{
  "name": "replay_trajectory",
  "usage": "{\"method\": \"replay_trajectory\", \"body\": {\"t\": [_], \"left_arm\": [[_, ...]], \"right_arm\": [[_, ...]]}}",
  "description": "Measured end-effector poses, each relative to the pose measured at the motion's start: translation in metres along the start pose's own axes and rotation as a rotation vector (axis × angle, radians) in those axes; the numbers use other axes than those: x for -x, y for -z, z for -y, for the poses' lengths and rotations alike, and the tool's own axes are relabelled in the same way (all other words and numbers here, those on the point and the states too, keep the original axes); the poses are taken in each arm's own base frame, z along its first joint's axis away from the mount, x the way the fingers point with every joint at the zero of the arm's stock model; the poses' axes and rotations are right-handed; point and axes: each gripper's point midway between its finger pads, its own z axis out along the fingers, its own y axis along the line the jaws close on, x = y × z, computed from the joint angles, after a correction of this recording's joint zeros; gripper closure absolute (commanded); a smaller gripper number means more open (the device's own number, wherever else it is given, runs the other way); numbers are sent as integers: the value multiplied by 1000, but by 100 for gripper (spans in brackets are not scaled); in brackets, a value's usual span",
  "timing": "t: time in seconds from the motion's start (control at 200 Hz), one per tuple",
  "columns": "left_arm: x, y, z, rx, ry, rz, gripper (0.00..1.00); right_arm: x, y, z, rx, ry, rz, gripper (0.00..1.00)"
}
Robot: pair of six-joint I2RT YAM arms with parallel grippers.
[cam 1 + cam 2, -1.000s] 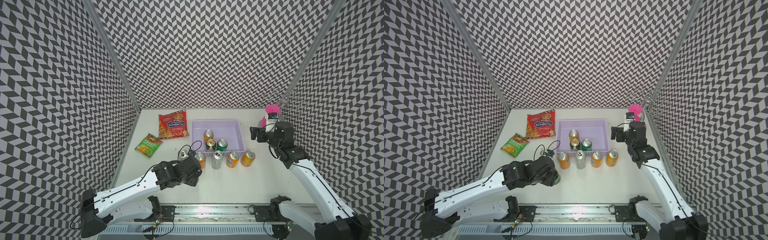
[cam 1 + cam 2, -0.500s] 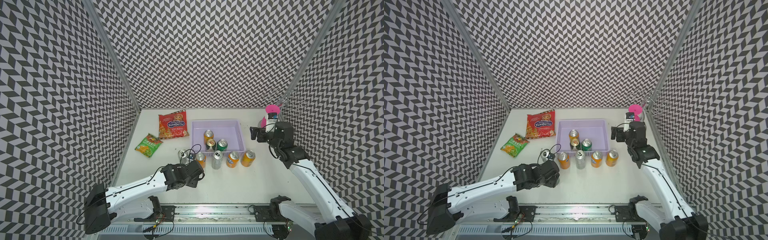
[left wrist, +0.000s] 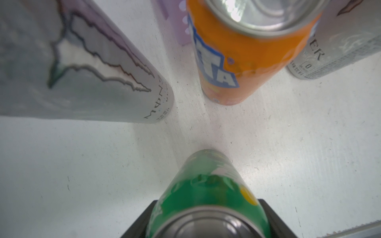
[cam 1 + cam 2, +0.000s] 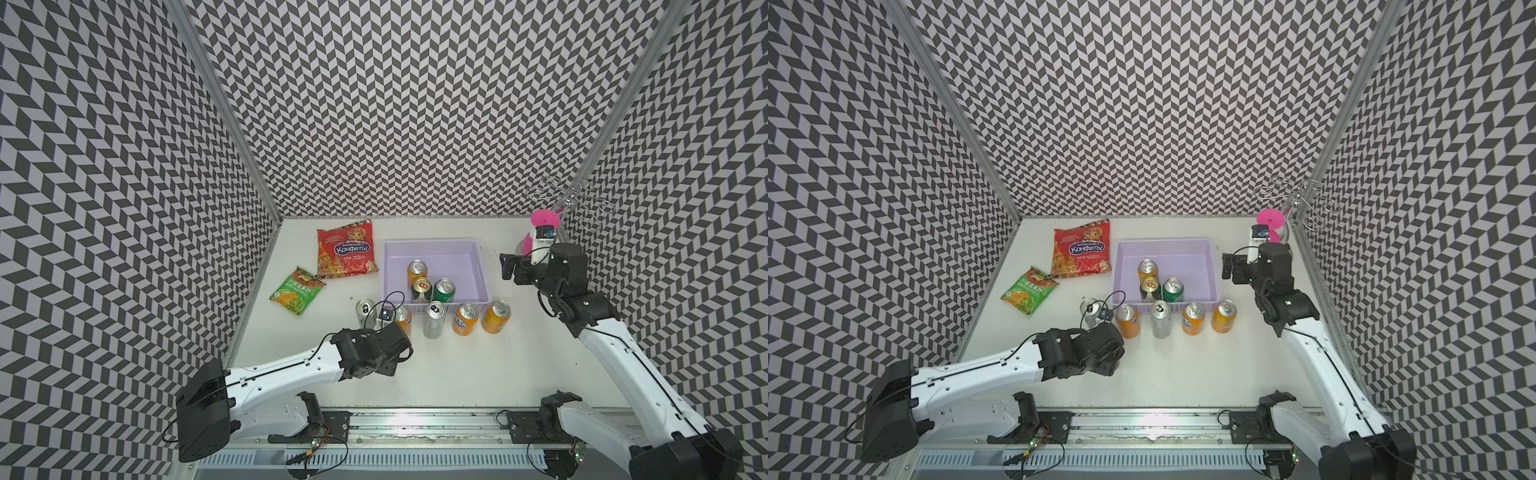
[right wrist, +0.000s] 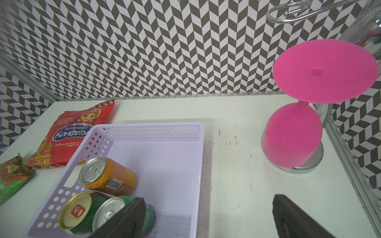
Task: Take out the drinks from the basket
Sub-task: Place the drink at the center of the board.
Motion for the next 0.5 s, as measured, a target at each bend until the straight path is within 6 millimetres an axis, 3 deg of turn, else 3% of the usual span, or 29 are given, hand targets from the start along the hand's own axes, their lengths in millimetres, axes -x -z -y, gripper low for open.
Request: {"method": "replay_trajectory", "body": {"t": [0.501], "left_arm": [[10,7,1,-16,16,53,17]], "right_arm": [[0,0,0,0,0,0,0]]}}
